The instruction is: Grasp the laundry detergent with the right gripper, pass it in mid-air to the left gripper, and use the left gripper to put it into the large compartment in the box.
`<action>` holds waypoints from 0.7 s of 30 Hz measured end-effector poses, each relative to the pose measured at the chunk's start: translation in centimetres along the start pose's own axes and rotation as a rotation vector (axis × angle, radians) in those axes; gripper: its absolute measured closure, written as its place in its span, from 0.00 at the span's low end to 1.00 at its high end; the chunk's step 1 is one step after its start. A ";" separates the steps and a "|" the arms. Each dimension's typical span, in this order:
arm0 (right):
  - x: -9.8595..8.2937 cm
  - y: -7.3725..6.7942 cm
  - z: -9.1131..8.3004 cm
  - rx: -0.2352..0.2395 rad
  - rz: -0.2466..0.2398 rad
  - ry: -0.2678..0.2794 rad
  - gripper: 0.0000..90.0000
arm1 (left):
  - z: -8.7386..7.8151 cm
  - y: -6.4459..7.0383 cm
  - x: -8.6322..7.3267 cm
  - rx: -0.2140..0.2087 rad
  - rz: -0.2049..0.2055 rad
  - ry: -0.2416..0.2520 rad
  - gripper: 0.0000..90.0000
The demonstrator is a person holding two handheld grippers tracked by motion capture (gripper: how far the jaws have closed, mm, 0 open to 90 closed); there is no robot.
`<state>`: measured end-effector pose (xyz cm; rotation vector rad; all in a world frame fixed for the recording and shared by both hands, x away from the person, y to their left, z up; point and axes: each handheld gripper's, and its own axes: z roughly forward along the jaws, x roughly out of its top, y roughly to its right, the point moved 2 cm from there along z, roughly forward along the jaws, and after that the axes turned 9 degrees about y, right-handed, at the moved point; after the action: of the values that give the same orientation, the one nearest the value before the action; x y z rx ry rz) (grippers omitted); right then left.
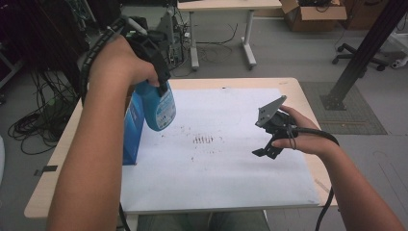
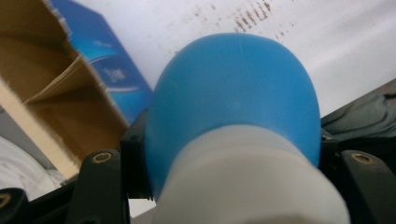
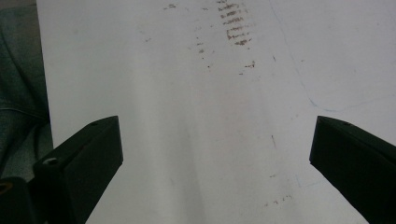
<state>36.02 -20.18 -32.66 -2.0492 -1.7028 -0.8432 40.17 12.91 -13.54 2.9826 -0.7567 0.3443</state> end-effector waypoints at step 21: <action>0.0 0.9 0.5 0.019 -0.005 -0.026 0.03 | -4.8 -9.0 -3.7 0.067 -0.377 0.000 0.43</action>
<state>37.01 -20.11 -32.98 -2.0528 -1.7231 -0.8026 40.29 23.01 -9.59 3.0947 -0.1733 0.3531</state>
